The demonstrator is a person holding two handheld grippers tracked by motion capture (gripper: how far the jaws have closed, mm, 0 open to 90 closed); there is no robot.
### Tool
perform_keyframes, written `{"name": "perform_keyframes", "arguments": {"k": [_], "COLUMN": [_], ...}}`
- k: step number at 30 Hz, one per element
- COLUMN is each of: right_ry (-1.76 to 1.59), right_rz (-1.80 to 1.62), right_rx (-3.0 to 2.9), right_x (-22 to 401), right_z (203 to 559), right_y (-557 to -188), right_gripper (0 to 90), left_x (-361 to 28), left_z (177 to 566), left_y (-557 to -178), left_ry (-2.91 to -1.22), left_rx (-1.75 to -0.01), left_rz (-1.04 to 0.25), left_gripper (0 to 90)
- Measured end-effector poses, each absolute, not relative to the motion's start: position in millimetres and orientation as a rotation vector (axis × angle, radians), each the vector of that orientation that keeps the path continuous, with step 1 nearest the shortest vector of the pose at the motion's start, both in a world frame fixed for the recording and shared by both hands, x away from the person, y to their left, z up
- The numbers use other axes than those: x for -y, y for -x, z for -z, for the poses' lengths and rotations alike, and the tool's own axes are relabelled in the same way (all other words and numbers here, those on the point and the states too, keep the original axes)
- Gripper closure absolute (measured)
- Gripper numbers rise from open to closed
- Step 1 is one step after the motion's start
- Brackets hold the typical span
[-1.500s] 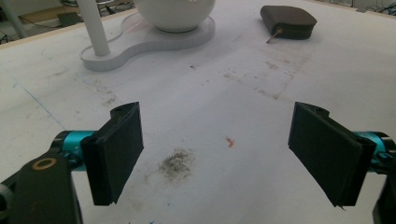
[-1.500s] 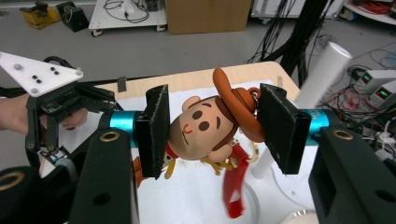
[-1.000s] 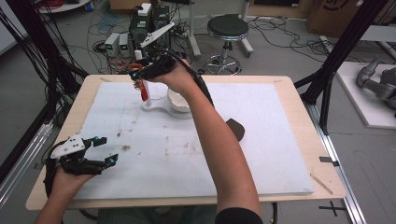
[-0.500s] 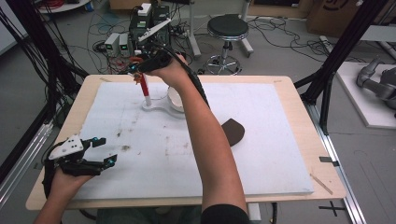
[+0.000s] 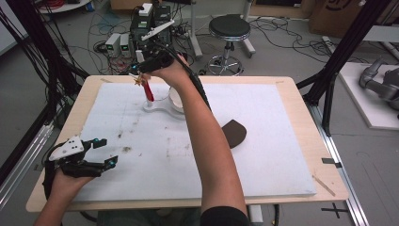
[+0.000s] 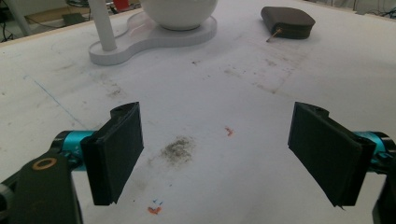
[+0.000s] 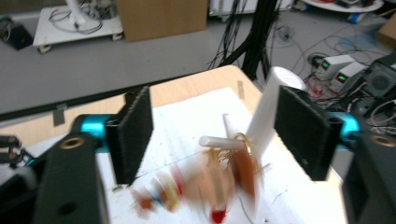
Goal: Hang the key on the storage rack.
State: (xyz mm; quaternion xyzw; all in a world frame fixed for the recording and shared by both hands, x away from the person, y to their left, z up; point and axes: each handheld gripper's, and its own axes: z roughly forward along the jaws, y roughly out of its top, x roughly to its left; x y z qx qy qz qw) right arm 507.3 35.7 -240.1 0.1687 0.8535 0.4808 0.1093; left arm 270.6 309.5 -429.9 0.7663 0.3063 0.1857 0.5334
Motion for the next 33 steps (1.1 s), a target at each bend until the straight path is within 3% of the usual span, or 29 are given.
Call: {"name": "perform_keyframes", "arguments": {"k": [15, 33], "right_ry": [-0.478, -0.555], "right_rz": [-1.436, -1.395], "right_rx": [-2.467, -2.459], "right_x": [19, 118], "right_z": [236, 266], "right_y": [-481, -435], "right_gripper": [28.1, 22.2], "left_x": [-299, -270], "left_z": [430, 431], "left_y": [-277, -299], "left_ry": [-1.836, -1.825], "left_rx": [-0.706, -0.643], "left_rz": [-0.42, -0.322], "left_gripper": [18.0, 18.0]}}
